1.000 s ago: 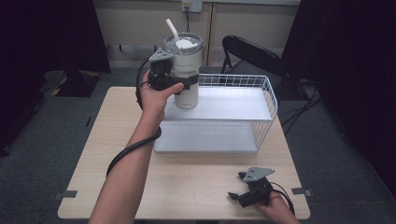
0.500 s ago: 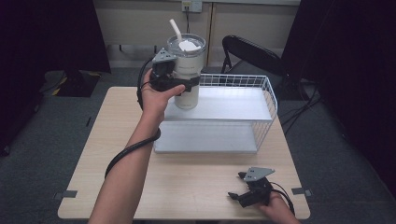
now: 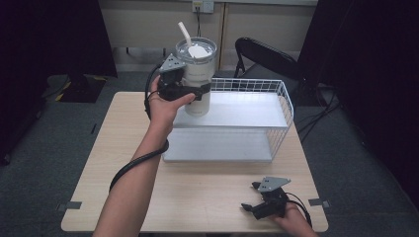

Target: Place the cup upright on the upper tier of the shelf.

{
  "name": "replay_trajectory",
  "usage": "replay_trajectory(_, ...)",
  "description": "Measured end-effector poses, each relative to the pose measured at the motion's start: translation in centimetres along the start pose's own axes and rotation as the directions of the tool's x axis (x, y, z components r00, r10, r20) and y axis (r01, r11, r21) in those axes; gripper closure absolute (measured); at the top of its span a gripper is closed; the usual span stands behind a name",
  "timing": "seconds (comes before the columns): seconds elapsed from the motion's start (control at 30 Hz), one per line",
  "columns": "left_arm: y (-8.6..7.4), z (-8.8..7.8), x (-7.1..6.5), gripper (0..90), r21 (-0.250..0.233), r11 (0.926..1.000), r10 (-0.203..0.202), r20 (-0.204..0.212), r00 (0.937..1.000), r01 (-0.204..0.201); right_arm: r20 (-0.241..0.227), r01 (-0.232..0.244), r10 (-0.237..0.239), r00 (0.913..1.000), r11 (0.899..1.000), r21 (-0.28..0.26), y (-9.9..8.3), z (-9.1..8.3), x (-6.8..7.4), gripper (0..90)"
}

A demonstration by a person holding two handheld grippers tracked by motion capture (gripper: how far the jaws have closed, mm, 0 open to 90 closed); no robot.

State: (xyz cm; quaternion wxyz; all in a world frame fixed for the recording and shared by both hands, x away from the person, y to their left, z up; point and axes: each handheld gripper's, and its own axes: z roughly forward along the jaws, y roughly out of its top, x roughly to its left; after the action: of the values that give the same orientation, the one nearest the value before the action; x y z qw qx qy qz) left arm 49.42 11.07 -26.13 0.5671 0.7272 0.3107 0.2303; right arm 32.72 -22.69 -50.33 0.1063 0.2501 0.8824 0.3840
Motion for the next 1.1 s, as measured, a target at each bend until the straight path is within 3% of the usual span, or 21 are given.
replay_trajectory(0.57,-0.01,-0.03,-0.04,9.3,0.001,1.0000,-0.004,-0.002,1.0000,0.004,0.000,0.000,0.000,1.0000,1.000,0.000,0.00,0.00,0.00,12.5)
replay_trajectory(1.1,-0.72,-0.28,-0.39,8.8,-0.039,0.9987,-0.035,-0.025,0.9991,0.034,0.000,0.000,0.000,1.0000,1.000,0.000,0.00,0.00,0.00,12.5)
